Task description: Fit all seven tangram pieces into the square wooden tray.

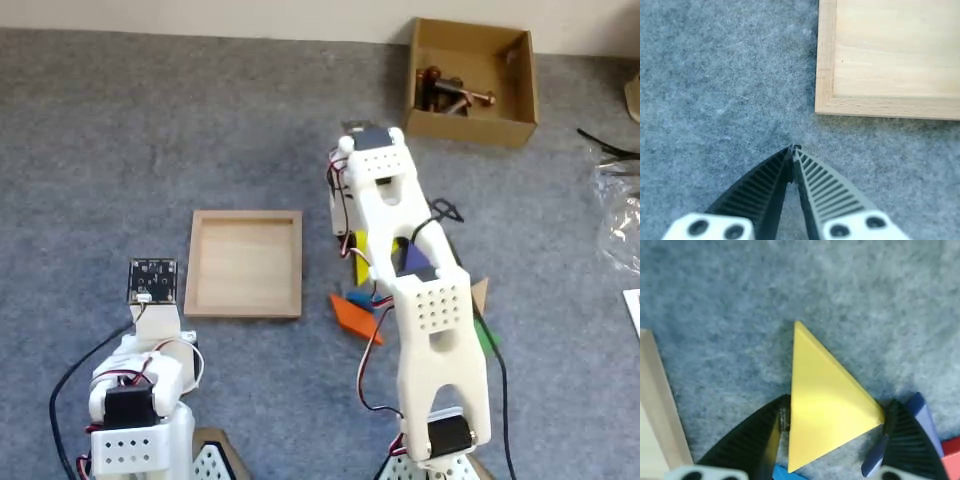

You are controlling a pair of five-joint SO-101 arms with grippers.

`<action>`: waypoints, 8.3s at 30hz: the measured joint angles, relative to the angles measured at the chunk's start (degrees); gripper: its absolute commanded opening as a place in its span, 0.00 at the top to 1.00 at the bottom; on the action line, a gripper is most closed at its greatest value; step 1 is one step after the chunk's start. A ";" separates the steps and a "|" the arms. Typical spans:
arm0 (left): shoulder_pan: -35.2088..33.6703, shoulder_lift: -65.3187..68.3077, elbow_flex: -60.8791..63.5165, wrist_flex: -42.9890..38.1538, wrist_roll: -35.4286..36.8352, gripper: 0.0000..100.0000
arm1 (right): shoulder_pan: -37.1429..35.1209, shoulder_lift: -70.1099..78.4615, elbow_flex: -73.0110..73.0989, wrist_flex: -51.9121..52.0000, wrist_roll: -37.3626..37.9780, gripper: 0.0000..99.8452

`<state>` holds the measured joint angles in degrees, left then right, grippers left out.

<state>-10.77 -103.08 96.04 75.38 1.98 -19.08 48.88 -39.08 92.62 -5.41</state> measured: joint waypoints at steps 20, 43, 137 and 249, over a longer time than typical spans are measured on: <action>0.00 0.00 0.00 0.00 0.00 1.00 | 0.44 2.11 -0.62 0.70 0.00 0.79; 0.00 0.00 0.00 0.00 0.00 1.00 | -0.35 4.57 -11.08 6.95 0.00 0.79; 0.00 0.00 0.00 0.00 0.00 1.00 | -4.13 -4.48 6.24 0.00 -31.56 0.69; 0.00 0.00 0.00 0.00 0.00 1.00 | -2.29 0.18 4.92 -2.81 11.78 0.93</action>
<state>-10.77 -103.08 96.04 75.38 1.98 -21.36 49.05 -34.15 89.80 6.37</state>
